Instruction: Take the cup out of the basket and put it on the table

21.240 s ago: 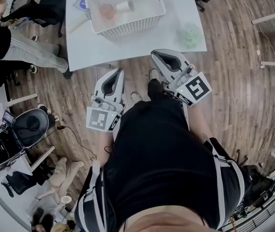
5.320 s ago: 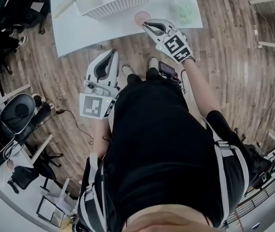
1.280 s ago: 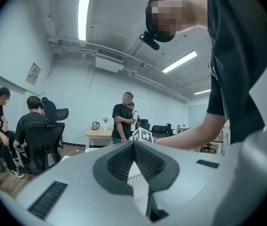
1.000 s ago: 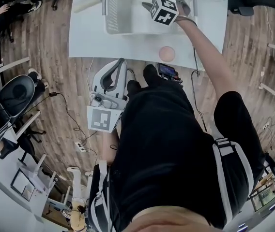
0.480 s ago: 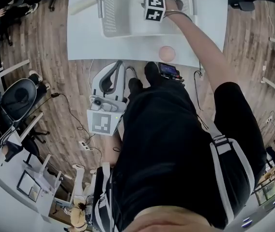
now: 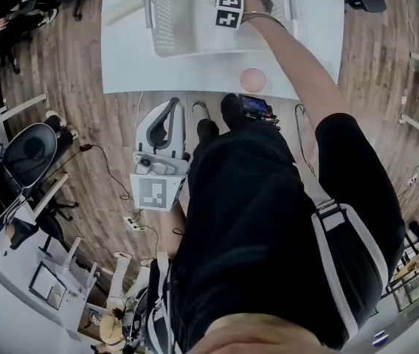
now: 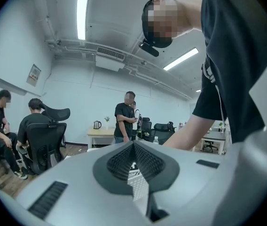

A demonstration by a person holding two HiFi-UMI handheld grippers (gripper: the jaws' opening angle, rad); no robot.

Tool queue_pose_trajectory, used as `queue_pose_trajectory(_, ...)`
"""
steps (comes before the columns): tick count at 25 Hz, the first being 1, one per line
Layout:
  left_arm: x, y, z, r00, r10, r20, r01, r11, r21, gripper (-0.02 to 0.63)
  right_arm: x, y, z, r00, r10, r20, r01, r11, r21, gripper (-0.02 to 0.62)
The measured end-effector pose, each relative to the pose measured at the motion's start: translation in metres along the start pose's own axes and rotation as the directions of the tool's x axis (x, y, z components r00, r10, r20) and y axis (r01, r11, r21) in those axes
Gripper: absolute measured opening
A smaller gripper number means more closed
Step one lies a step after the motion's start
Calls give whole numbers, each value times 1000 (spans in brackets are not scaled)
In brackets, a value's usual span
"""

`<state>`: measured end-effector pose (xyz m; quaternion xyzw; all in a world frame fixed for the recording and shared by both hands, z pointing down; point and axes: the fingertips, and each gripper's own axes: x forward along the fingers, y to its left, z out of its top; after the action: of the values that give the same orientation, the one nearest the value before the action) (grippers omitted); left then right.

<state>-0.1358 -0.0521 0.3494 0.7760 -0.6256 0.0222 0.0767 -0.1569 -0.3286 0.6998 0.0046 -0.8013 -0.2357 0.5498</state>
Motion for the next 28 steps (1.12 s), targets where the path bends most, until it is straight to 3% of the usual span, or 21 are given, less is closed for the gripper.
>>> queue_pose_trajectory(5, -3, -2, -3, 1000, 7, -13, -7, 1000, 5, 20, 5, -3, -2, 1000, -18, -12, 18, 1000, 7, 276)
queue_pose_trajectory(9, -7, -3, -1, 1000, 11, -11, -11, 1000, 11, 20, -1, -6, -5, 996, -79, -33, 77, 996, -46, 276)
queue_pose_trajectory(15, -17, 4, -1, 1000, 14, -3, -14, 1000, 12, 20, -11, -9, 5, 996, -88, -9, 87, 995, -47, 275)
queue_pose_trajectory(28, -26, -9, 8, 994, -98, 53, 96, 994, 43, 20, -102, -13, 42, 973, -198, 122, 203, 979, -29, 275)
